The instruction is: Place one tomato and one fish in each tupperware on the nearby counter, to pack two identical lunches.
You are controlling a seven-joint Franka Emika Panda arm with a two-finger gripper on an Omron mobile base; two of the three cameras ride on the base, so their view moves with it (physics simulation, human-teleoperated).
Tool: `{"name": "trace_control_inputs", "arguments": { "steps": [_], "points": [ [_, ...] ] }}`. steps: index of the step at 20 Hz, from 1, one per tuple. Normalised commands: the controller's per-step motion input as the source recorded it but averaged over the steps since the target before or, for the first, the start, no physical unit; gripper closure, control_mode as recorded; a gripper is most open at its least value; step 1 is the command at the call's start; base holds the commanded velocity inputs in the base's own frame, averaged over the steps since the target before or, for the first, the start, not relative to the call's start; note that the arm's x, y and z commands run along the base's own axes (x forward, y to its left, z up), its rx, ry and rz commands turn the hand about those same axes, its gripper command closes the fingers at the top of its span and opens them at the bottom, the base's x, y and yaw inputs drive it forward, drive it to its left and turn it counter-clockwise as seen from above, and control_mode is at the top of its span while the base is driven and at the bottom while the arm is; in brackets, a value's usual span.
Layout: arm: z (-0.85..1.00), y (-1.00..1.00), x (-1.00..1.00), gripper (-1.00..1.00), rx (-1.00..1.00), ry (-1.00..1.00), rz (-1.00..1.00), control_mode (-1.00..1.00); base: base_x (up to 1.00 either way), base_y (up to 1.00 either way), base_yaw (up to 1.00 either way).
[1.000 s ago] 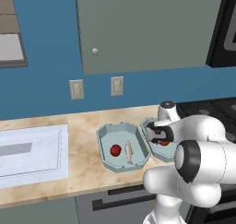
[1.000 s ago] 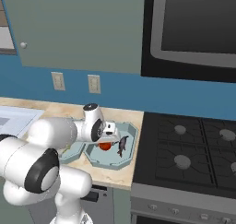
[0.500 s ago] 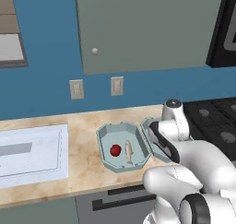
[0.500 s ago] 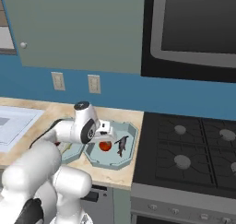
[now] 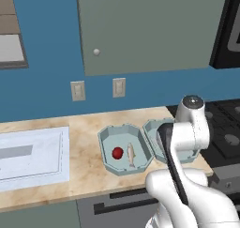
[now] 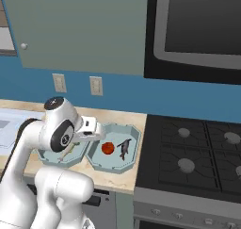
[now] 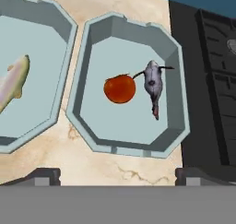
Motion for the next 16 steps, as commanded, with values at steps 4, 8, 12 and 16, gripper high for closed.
{"name": "trace_control_inputs", "arguments": {
  "steps": [4,8,12,16],
  "points": [
    [0.75,0.24,-1.00,-1.00,-0.08,-0.43,0.00,-1.00,0.00,0.00,0.00],
    [0.91,0.17,-1.00,-1.00,-0.05,-0.40,0.00,-1.00,0.00,0.00,0.00],
    [0.70,0.29,-1.00,-1.00,-0.07,-0.37,0.00,-1.00,0.00,0.00,0.00],
    [0.11,0.49,-1.00,-1.00,-0.12,-0.37,0.00,-1.00,0.00,0.00,0.00]
  ]
}}
